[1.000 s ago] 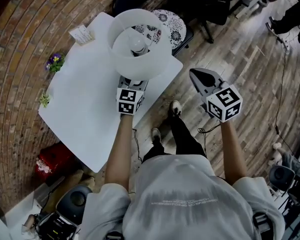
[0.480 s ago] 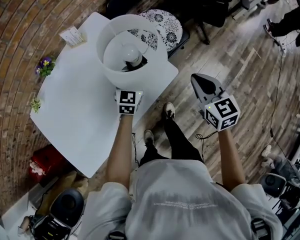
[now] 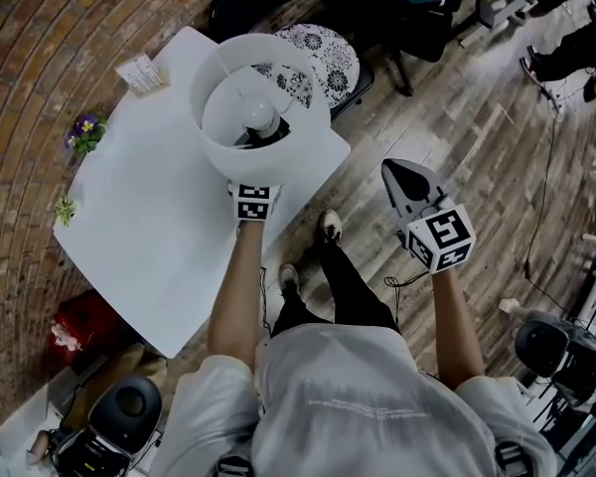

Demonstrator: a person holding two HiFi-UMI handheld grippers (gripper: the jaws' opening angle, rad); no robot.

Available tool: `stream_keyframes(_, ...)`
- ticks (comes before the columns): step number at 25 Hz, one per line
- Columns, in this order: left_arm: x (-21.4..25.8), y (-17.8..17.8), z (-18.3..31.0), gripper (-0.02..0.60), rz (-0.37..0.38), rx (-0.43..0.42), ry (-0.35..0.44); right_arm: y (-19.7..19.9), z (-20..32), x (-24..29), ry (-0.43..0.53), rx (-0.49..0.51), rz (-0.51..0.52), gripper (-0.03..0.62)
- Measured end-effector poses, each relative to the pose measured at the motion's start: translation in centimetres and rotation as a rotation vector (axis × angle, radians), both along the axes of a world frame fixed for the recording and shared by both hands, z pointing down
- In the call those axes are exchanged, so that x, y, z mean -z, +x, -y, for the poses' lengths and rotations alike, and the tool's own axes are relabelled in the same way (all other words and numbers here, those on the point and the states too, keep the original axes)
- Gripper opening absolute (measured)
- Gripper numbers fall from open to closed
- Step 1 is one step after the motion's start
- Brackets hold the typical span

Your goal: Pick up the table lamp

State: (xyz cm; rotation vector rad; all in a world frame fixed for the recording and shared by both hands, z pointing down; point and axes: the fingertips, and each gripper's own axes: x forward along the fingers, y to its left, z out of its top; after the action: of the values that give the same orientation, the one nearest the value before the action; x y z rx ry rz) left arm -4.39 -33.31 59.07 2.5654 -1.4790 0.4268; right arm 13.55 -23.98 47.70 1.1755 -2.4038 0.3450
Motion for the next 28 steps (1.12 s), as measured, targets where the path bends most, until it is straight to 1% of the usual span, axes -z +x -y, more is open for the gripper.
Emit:
stream_keyframes(2, 0.1, 0.0, 0.4, 0.180, 0.002, 0.008, 0.005, 0.3, 0.0, -0.2, -0.006, -0.006, -0.008, 0.000)
stream_keyframes(7, 0.0, 0.3, 0.7, 0.173, 0.004, 0.013, 0.002, 0.9, -0.5, -0.7, -0.028, -0.017, -0.035, 0.002)
stream_keyframes(13, 0.4, 0.4, 1.1, 0.160, 0.018, 0.013, 0.002, 1.5, -0.4, -0.3, -0.035, -0.052, 0.010, 0.002)
stream_keyframes(17, 0.8, 0.4, 1.4, 0.144, -0.006, 0.028, 0.006, 1.4, -0.4, -0.1, -0.034, -0.052, 0.020, 0.002)
stream_keyframes(23, 0.9, 0.2, 1.2, 0.133, -0.025, 0.027, 0.011, 1.2, -1.1, -0.1, -0.030, -0.042, 0.003, 0.000)
stream_keyframes(28, 1.3, -0.4, 0.7, 0.130, -0.048, 0.054, 0.004, 1.4, -1.2, 0.6, -0.012, -0.035, 0.001, 0.000)
